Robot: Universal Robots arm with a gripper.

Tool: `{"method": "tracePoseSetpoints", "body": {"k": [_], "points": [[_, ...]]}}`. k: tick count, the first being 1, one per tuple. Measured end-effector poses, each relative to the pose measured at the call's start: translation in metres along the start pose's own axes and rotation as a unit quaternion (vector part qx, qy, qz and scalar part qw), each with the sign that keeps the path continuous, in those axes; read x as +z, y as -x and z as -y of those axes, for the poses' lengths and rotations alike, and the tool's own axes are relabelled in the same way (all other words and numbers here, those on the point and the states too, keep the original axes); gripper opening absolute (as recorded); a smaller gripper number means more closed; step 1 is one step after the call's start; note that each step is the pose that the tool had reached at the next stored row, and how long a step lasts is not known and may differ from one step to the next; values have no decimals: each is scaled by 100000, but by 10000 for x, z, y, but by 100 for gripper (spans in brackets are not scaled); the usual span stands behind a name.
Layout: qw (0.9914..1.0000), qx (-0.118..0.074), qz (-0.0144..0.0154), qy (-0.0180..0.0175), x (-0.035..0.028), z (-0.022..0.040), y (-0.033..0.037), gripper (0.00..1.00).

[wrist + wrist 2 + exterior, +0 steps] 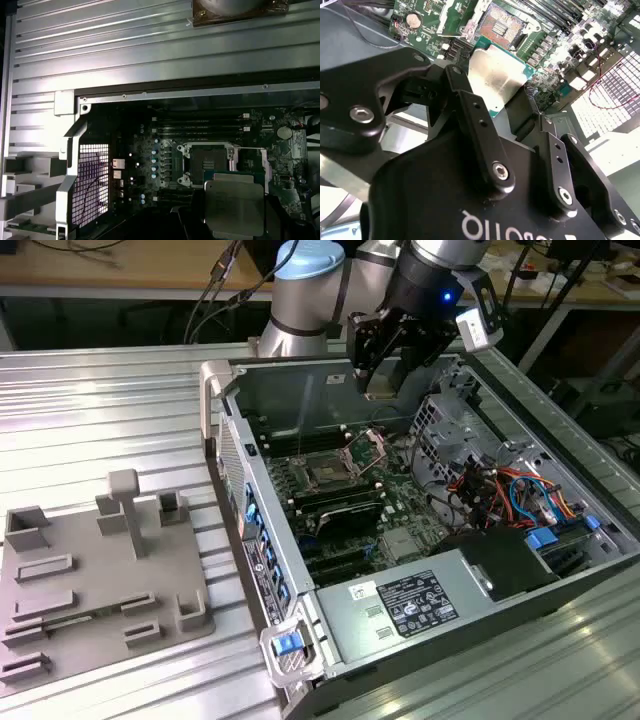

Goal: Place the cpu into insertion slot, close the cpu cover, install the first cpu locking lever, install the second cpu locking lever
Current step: 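Place the cpu into insertion slot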

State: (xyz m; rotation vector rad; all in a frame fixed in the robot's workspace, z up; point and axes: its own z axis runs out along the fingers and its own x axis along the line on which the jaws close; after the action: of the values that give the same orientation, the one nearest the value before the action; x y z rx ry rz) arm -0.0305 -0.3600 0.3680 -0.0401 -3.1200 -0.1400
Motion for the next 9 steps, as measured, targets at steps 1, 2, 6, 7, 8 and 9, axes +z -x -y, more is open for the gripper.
{"method": "tracePoseSetpoints", "body": {"k": [1,2,6,7,8,9], "points": [[100000,-3,0,-1,0,0,0,55],[100000,-3,2,-1,0,0,0,55],[100000,-2,4,2,1,1,-55,55],[100000,-3,3,3,2,2,-67,55],[100000,-2,2,4,2,2,-80,55],[100000,0,3,1,2,3,-103,55]]}}
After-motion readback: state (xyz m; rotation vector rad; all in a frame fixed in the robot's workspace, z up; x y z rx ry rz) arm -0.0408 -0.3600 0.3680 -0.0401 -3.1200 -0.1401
